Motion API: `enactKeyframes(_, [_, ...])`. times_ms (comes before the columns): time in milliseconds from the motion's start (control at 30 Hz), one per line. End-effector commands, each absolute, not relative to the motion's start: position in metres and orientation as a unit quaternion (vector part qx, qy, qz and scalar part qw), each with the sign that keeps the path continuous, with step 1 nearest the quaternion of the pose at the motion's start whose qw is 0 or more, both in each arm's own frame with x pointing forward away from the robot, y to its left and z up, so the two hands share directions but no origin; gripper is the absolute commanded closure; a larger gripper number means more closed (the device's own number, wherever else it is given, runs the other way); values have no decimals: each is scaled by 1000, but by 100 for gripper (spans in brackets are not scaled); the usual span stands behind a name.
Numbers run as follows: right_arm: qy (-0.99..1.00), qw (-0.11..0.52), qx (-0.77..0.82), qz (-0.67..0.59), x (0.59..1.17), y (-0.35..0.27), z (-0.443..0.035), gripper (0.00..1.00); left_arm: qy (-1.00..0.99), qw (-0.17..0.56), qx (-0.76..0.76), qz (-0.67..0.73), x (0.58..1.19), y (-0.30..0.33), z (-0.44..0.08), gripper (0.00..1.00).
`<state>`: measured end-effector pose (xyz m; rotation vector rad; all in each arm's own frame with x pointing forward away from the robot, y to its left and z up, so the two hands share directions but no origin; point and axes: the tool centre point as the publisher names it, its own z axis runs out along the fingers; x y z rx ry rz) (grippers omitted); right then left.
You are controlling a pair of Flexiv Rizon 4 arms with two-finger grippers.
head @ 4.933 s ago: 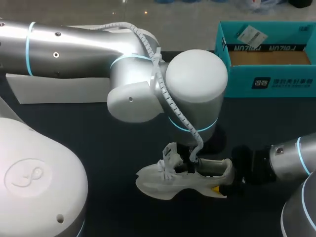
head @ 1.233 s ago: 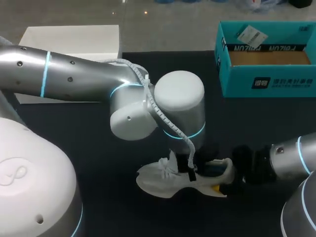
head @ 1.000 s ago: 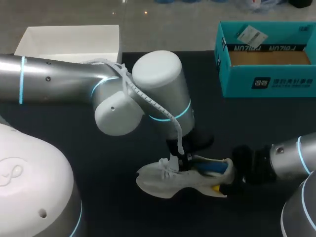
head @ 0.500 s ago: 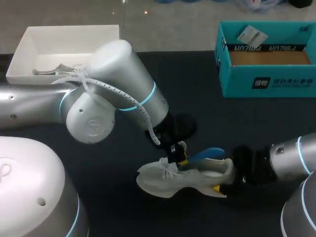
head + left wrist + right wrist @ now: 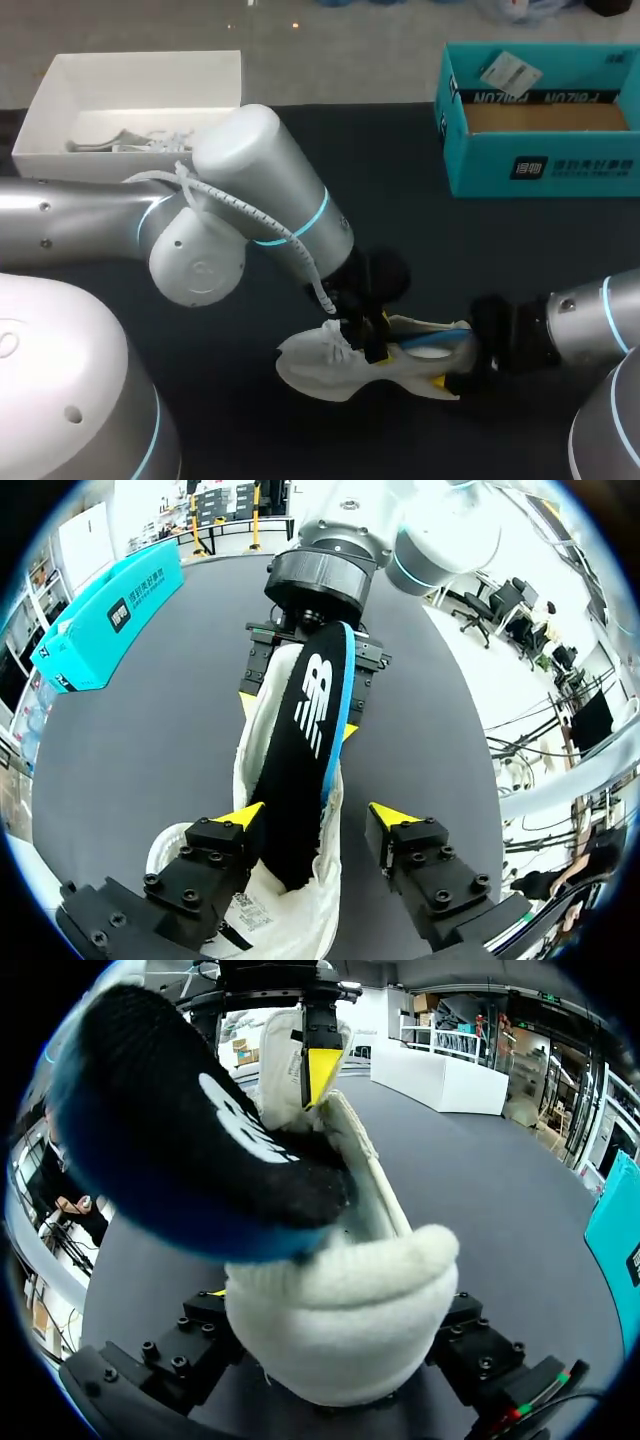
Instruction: Take the shoe out of the shoebox, open the shoe tongue, remove and reinsert the insole, then place the shoe into the shoebox
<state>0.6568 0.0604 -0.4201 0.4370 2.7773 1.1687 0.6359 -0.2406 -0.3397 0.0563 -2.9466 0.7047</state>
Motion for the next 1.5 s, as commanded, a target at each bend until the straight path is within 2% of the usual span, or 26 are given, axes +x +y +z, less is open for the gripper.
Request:
enactKeyframes(33, [912, 49, 144, 382, 656, 61, -422, 100, -976, 53, 21, 208, 636, -251, -344, 42])
enactKeyframes(100, [912, 49, 144, 382, 656, 61, -422, 100, -976, 46, 26, 213, 637, -251, -342, 41])
enactKeyframes(167, [912, 49, 144, 382, 656, 61, -422, 100, -975, 40, 27, 219, 639, -252, -338, 47])
enactKeyframes(400, [912, 49, 144, 382, 656, 61, -422, 100, -973, 22, 8, 231, 642, -261, -331, 46])
enactKeyframes(767, [912, 49, 144, 382, 656, 61, -422, 100, -968, 16, 0, 250, 643, -279, -327, 58])
enactKeyframes(1133, [912, 49, 144, 382, 656, 61, -422, 100, -974, 8, -17, 228, 635, -285, -337, 60])
enactKeyframes(1233, [912, 49, 144, 382, 656, 61, -422, 100, -974, 8, -10, 227, 638, -282, -339, 65])
enactKeyframes(1300, [912, 49, 144, 382, 656, 61, -422, 100, -974, 7, -6, 227, 640, -280, -340, 78])
enactKeyframes(1367, [912, 49, 144, 382, 656, 61, -422, 100, -974, 5, -4, 228, 642, -279, -340, 100])
enactKeyframes(1500, [912, 49, 144, 382, 656, 61, -422, 100, -972, 3, -1, 235, 642, -278, -335, 100])
